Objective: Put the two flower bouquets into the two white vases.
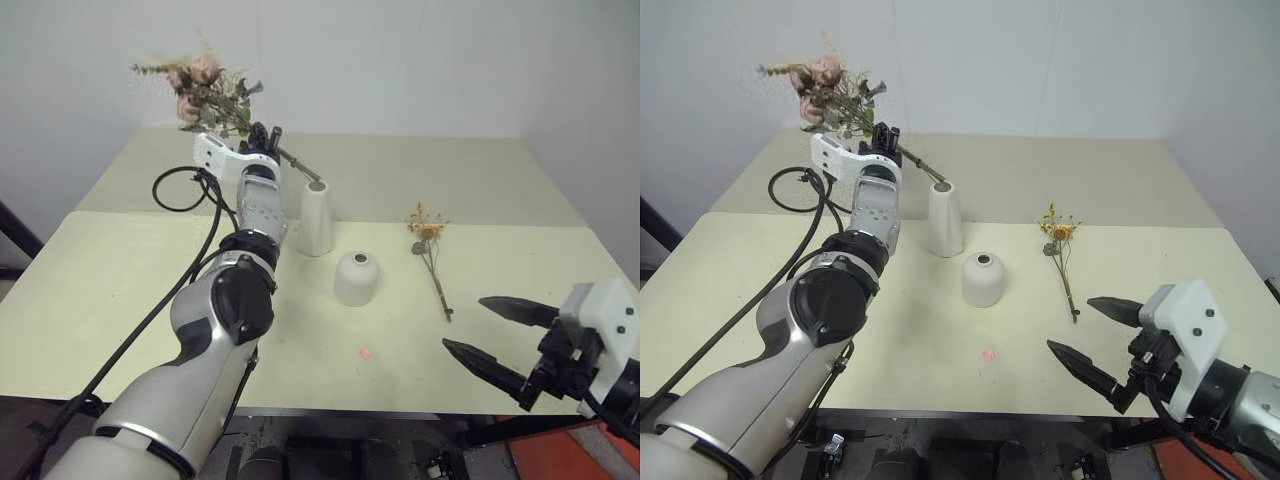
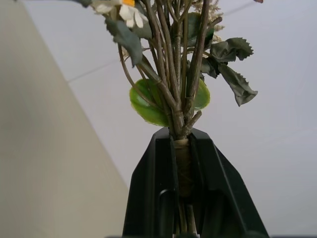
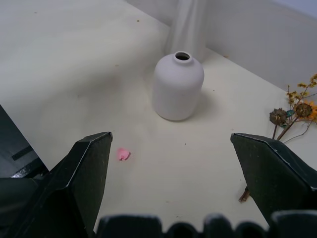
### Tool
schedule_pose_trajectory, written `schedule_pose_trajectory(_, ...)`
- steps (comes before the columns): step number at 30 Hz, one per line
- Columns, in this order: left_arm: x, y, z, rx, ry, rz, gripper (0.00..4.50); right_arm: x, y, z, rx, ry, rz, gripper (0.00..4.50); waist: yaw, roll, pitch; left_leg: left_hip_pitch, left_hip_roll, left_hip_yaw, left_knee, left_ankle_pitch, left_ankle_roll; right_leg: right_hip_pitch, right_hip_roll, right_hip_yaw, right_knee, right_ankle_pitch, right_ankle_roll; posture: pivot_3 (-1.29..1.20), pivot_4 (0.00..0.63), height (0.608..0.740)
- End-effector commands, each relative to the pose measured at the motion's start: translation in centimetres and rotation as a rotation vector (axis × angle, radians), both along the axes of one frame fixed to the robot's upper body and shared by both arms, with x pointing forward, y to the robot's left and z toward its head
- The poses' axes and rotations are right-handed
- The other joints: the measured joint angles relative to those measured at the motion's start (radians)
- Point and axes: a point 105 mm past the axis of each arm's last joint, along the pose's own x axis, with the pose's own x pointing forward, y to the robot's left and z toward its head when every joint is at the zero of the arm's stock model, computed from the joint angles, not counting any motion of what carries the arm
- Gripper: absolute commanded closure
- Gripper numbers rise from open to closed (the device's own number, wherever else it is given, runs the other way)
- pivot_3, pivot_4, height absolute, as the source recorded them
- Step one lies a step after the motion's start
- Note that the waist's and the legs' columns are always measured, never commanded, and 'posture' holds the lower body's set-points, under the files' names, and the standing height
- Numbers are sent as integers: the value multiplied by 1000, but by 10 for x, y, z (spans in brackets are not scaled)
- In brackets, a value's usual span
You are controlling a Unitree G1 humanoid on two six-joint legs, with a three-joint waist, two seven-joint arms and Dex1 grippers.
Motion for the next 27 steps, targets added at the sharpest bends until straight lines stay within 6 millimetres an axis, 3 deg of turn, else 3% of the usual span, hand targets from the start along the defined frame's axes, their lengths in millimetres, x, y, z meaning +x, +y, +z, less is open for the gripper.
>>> schedule_pose_trajectory(1, -2, -3, 17, 109, -51, 21, 4401, -5, 3, 11, 6, -65, 3, 0, 0, 0, 0, 0, 0, 0, 0, 0, 0, 0, 0, 0, 0, 0, 0, 0, 150, 740)
schedule_pose_trajectory(27, -13, -60, 32, 811, -186, 29, 4401, -7, 5, 6, 41, -62, -20, 0, 1, 0, 0, 0, 0, 0, 0, 0, 0, 0, 0, 0, 0, 0, 1, 0, 150, 740)
